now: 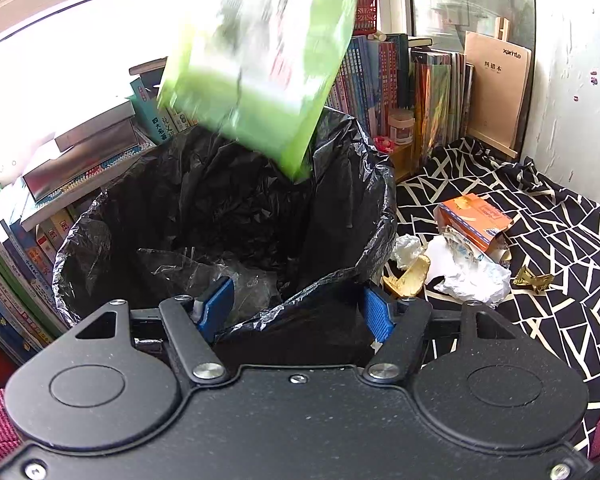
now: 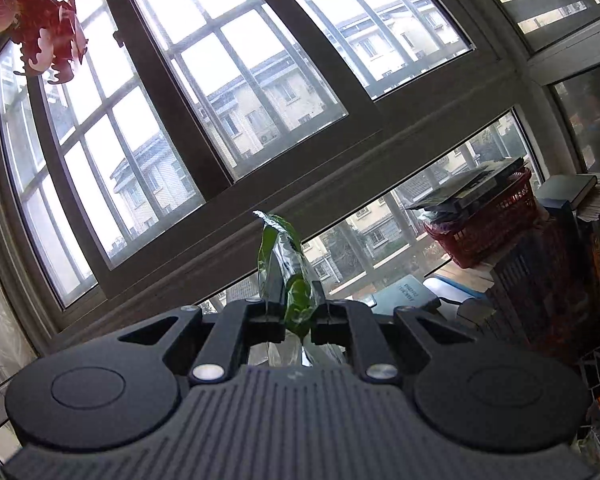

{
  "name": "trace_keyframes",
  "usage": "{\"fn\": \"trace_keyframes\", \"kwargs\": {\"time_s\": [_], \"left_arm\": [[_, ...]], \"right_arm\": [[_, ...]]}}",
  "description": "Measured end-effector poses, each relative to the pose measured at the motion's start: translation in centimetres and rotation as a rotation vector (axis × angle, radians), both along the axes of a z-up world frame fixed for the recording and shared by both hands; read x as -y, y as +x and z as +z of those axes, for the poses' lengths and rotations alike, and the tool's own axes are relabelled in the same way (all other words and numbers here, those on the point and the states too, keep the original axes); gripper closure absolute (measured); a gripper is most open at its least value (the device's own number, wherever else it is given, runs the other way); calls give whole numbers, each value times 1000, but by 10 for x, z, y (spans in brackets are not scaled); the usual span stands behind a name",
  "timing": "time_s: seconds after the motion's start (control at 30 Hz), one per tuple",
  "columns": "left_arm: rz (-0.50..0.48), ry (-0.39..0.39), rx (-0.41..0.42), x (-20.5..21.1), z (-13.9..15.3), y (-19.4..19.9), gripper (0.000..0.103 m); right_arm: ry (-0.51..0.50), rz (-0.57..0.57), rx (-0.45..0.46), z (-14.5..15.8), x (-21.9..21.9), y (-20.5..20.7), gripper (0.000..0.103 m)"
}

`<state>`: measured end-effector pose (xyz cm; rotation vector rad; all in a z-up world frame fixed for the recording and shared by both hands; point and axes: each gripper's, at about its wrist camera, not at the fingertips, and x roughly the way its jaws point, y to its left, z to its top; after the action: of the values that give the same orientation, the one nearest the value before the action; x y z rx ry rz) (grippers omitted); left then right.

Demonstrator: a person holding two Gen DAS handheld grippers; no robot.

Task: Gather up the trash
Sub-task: 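Carry the green packaging bag up over the black bin, then lower the green bag into the black bin and open the right gripper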

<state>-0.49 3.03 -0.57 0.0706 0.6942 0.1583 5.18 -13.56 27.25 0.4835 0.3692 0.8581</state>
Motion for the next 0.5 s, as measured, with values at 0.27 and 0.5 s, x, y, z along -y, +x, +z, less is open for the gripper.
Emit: {"fn": "trace_keyframes", "kwargs": {"time_s": [0.27,0.5], "left_arm": [[0,0,0,0,0,0,37],[0,1,0,0,0,0,37]], "right_arm": [[-273,84,-256,-76,-49,19,87],[-470,137,-407,-133,-83,43,87]]}}
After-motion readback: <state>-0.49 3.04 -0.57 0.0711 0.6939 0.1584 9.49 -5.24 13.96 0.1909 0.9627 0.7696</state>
